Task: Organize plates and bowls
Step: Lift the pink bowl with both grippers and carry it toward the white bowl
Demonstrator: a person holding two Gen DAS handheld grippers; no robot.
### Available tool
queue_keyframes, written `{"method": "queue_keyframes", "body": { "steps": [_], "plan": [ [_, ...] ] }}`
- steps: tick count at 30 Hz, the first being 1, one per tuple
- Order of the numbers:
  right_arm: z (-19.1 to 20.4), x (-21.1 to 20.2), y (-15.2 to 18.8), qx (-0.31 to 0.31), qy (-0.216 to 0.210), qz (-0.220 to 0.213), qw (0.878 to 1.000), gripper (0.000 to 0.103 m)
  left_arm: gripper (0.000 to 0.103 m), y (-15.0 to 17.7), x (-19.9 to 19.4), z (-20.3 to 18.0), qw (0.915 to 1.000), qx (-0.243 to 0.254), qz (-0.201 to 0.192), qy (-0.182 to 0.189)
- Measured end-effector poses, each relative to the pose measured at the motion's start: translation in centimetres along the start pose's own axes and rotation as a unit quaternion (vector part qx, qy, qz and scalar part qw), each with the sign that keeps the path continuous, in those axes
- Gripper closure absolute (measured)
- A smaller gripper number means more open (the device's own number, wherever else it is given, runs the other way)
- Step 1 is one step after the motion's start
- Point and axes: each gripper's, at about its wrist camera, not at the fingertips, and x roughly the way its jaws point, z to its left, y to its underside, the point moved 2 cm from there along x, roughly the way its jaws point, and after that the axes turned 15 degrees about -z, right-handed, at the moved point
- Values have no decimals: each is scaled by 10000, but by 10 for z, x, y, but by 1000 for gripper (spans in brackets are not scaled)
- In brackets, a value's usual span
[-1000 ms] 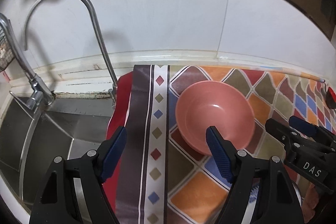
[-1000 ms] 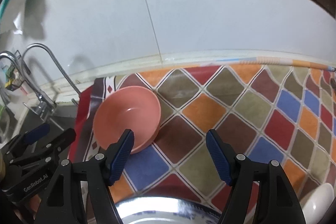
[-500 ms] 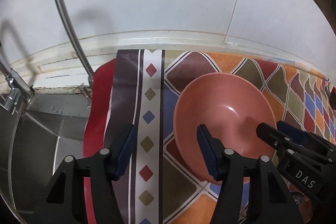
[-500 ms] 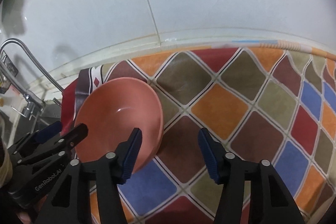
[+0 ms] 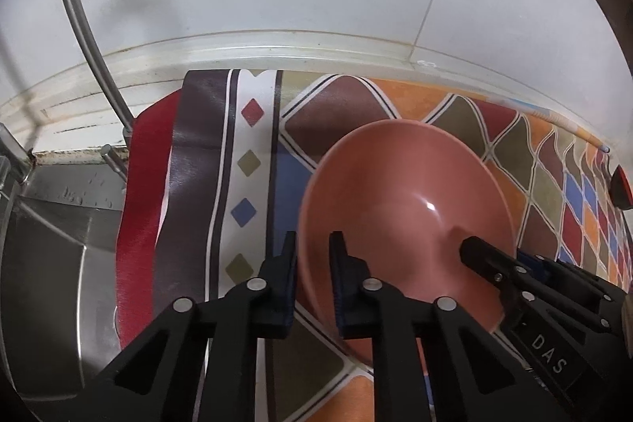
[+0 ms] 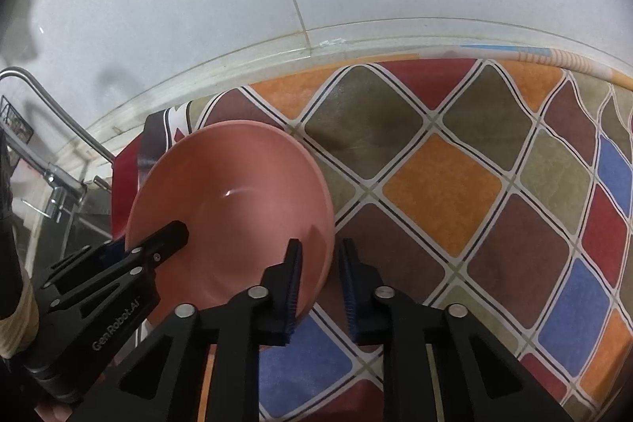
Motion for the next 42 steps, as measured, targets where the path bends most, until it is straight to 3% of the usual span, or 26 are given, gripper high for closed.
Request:
{"method": "queue_keyframes", "body": {
  "steps": [10,26,31,42],
  "plan": [
    [-3,-20,-6,29,-27,-101,9999,88,88,-4,-32,-11,9997,-70,-223,37],
    [-30,-120,-8,37,-67,-524,9986,88,87,0,-124,-72,9956,241,-797,437],
    [-51,-157,-6,296,-130,-694,9971,88,87,6,-154,-100,9929,359,-910,681],
    [-102,-226,9,514,230,-1004,9934,88,87,28,-187,-169,9842,639,-901,1385]
  ]
}}
